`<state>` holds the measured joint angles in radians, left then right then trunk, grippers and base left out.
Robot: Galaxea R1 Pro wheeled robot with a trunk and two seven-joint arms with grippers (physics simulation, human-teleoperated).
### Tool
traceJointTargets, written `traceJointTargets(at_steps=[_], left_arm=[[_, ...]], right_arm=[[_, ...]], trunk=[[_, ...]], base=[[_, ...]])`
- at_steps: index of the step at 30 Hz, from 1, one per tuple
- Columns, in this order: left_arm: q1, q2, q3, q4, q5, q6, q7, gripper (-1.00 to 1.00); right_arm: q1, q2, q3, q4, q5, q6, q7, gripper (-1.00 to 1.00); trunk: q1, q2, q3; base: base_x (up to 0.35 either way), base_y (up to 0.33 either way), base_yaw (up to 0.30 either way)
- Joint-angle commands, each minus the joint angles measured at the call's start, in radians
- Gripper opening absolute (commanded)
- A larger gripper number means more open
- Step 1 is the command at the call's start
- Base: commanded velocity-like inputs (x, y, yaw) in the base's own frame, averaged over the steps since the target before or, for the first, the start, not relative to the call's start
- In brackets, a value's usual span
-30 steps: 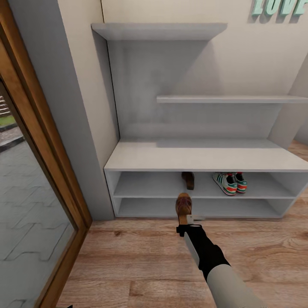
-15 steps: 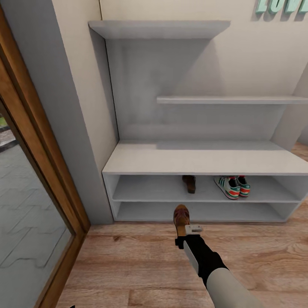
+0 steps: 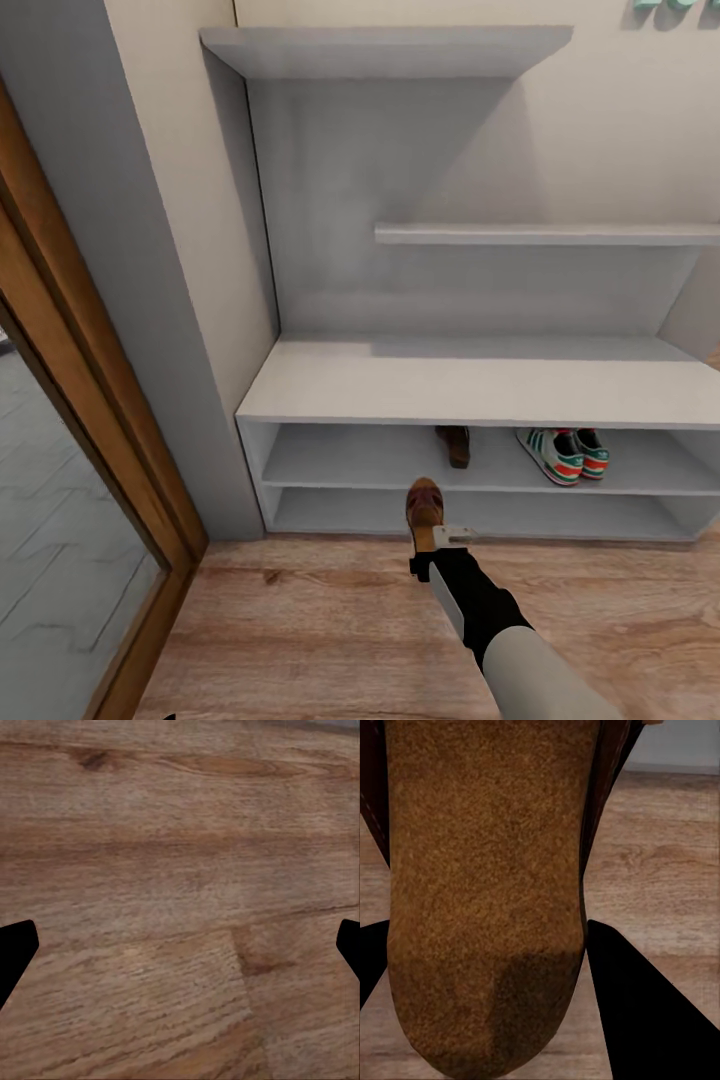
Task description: Pick up the two gym shoes and the two sandals from the corridor floor and place them onto the hallstand (shoe rack) in the corridor, making sure they are on the rack and not on the floor. Arrange them so the two gym shoes are next to each other and the two sandals are next to each other.
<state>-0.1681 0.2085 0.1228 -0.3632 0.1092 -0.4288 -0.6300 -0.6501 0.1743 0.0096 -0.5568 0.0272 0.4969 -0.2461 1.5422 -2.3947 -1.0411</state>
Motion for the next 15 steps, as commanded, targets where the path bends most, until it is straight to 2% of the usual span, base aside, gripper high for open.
traceJointTargets(at_steps=[1,6,13,15], left_arm=[[-0.001,-0.001,0.003,0.001,0.006,0.003,-0.01,1.0],[-0.001,-0.001,0.003,0.001,0.006,0.004,-0.009,1.0],[-0.001,-0.001,0.004,0.001,0.006,0.003,-0.008,1.0],[-0.001,-0.001,0.004,0.001,0.007,0.003,-0.008,1.0]], right_arm=[[0.0,0.0,0.001,-0.002,0.001,0.006,-0.005,-1.0],[0.0,0.0,0.001,-0.002,0.002,0.006,-0.005,-1.0],[0.0,0.0,0.001,-0.002,0.002,0.006,-0.005,-1.0],[0.0,0.0,0.001,-0.002,0.002,0.006,-0.005,-1.0]], trunk=[[0.0,0.0,-0.001],[0.0,0.0,-0.001],[0.0,0.0,-0.001],[0.0,0.0,-0.001]], base=[[0.1,0.0,0.001],[0.188,0.0,0.001],[0.3,0.0,0.0],[0.1,0.0,0.0]])
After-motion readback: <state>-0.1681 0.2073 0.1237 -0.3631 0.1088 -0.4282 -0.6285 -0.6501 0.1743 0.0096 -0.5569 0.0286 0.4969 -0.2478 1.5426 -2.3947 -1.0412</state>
